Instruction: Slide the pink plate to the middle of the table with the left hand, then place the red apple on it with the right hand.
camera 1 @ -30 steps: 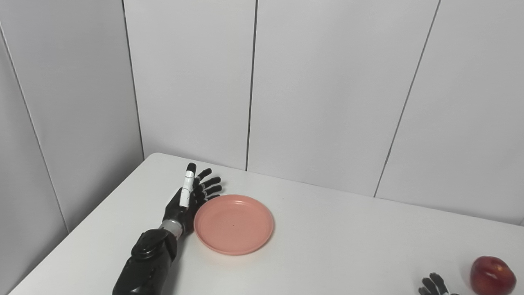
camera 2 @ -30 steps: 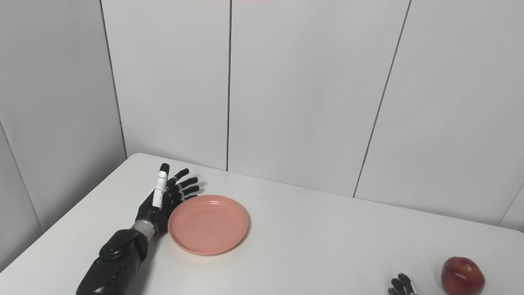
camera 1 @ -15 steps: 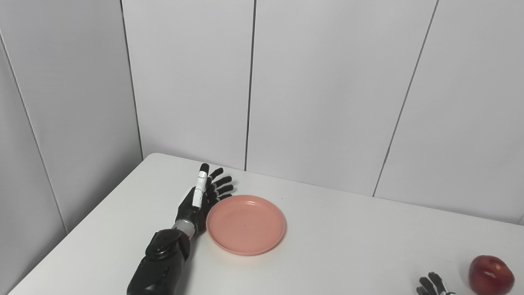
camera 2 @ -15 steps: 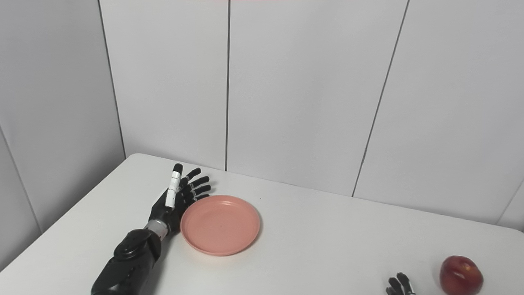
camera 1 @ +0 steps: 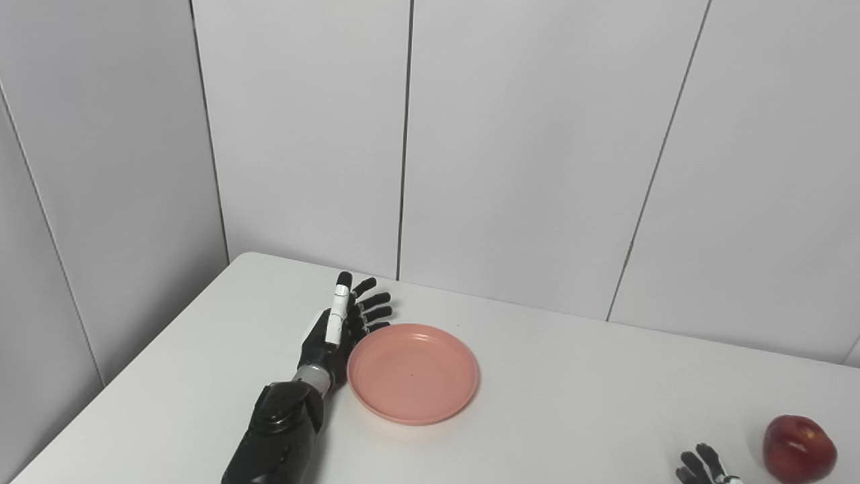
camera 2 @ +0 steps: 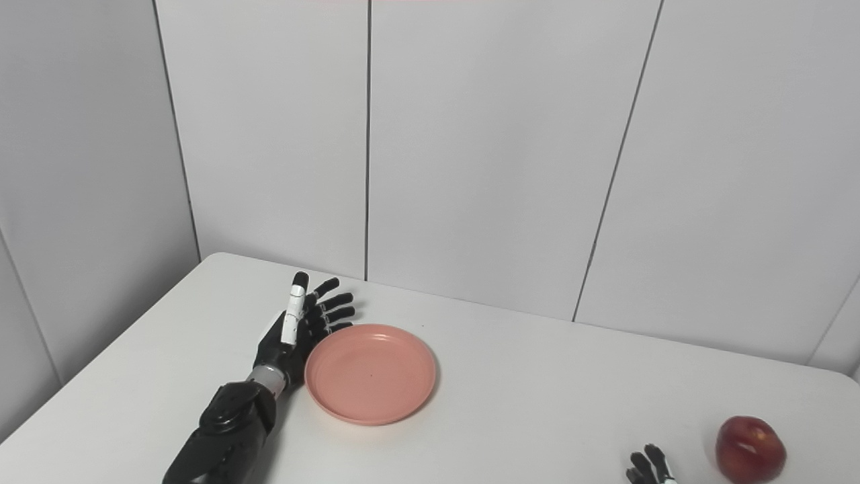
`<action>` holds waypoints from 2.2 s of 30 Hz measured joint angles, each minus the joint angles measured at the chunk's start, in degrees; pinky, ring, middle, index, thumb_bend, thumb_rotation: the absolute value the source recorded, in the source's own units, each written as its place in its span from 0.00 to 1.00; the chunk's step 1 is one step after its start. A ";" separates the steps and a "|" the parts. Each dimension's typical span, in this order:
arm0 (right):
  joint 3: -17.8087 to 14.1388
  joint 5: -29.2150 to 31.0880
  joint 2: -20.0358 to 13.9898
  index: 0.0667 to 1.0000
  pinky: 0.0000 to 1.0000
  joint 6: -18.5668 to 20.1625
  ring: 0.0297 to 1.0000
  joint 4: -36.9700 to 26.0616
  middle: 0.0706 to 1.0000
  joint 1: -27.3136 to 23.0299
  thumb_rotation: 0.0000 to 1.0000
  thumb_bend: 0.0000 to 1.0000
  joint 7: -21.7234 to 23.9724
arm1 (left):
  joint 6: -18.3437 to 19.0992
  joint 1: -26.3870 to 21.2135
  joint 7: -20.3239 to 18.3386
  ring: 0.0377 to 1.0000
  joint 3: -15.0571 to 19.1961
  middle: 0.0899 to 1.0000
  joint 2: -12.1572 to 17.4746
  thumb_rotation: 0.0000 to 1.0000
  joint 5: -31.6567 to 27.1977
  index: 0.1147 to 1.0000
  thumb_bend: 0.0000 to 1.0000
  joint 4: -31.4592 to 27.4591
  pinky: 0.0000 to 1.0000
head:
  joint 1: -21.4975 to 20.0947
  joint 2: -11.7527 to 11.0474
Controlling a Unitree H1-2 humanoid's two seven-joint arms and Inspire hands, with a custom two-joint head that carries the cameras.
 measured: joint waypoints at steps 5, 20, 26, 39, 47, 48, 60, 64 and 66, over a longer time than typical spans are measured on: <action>0.11 -0.12 0.36 0.95 0.95 0.08 0.95 -0.06 0.94 -0.01 1.00 0.84 -0.37 | -0.25 0.01 0.00 0.77 -0.14 0.76 -0.69 1.00 -0.03 0.83 0.79 -0.04 0.73 | -0.62 0.00; 0.79 -0.69 0.54 0.94 0.95 0.08 0.95 -0.15 0.94 -0.01 1.00 0.86 -0.59 | -1.97 0.89 1.12 0.76 -0.15 0.76 -3.86 0.98 -0.05 0.84 0.83 -1.40 0.70 | -1.58 0.26; 1.16 -0.73 0.71 0.94 0.95 0.10 0.95 -0.34 0.94 0.05 1.00 0.86 -1.30 | -1.89 1.07 0.74 0.76 -0.27 0.75 -4.39 0.99 -0.14 0.84 0.80 -1.83 0.69 | -1.85 0.44; 1.62 -0.86 0.89 0.93 0.95 0.44 0.95 -0.69 0.93 0.08 1.00 0.87 -1.66 | -1.40 1.35 -0.14 0.73 -0.89 0.74 -6.04 0.98 -0.11 0.82 0.81 -2.51 0.68 | -3.08 0.79; 1.88 -1.66 1.13 0.93 0.95 0.82 0.95 -1.09 0.94 0.14 1.00 0.86 -1.80 | -1.19 2.16 1.89 0.75 -0.93 0.75 -8.38 0.94 0.03 0.81 0.82 -4.44 0.70 | -3.34 0.88; 1.91 -1.75 1.16 0.93 0.95 0.85 0.95 -1.09 0.94 0.14 1.00 0.86 -1.81 | -1.11 2.28 1.97 0.75 -1.04 0.76 -8.60 0.94 0.04 0.82 0.81 -4.70 0.71 | -3.34 0.88; 2.24 -1.98 1.31 0.94 0.95 0.85 0.95 -1.14 0.93 0.15 1.00 0.86 -1.90 | 1.84 2.51 6.03 0.76 -3.31 0.77 -9.57 0.97 3.22 0.83 0.78 -7.08 0.74 | -3.78 0.88; 2.37 -1.98 1.34 0.94 0.95 0.85 0.95 -1.15 0.93 0.15 1.00 0.86 -2.02 | 3.45 2.53 7.12 0.76 -3.90 0.77 -10.28 0.99 4.06 0.83 0.77 -8.05 0.74 | -3.96 0.97; 2.44 -1.98 1.35 0.93 0.95 0.85 0.94 -1.16 0.93 0.14 1.00 0.87 -2.04 | 3.78 2.53 7.39 0.76 -4.06 0.77 -10.60 1.00 4.13 0.83 0.76 -8.19 0.74 | -3.96 0.97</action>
